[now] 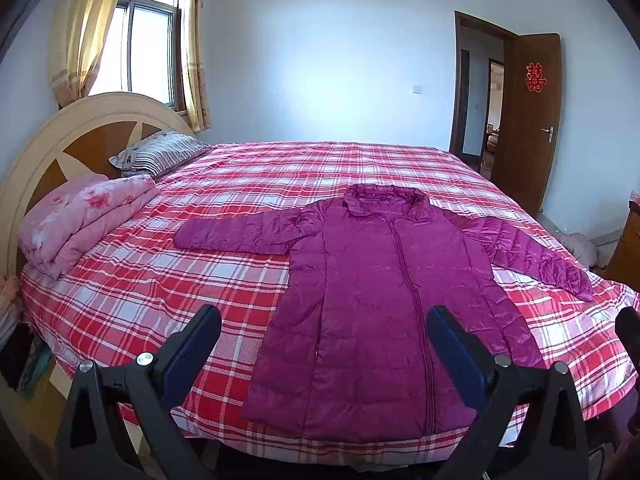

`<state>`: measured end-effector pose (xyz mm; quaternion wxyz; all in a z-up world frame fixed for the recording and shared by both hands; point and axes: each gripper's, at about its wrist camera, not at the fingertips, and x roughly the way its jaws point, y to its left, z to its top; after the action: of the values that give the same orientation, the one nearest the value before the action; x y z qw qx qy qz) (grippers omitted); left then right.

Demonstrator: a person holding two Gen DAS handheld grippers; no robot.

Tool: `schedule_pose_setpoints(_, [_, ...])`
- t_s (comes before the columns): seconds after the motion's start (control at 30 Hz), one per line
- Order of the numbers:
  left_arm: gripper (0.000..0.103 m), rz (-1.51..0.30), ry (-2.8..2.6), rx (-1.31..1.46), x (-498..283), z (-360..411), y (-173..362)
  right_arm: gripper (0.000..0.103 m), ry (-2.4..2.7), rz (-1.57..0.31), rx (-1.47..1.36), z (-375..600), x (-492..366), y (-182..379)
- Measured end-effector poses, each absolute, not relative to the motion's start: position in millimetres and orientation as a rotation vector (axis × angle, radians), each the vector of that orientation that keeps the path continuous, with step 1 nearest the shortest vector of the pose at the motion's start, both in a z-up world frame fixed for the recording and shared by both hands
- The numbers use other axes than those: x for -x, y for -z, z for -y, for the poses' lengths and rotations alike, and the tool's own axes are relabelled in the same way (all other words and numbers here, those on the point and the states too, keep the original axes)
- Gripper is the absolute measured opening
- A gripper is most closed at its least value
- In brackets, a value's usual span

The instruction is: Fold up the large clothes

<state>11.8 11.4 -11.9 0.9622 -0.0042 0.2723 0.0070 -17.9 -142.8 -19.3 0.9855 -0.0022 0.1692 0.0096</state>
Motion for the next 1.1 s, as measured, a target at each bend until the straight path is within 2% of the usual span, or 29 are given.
schedule_pose_setpoints(1.1, [0.102,-0.574,-0.004,0.047,-16.8,-16.5,18.0,0.103,-0.023,-0.354,0.022,134.6,14.4,23.6])
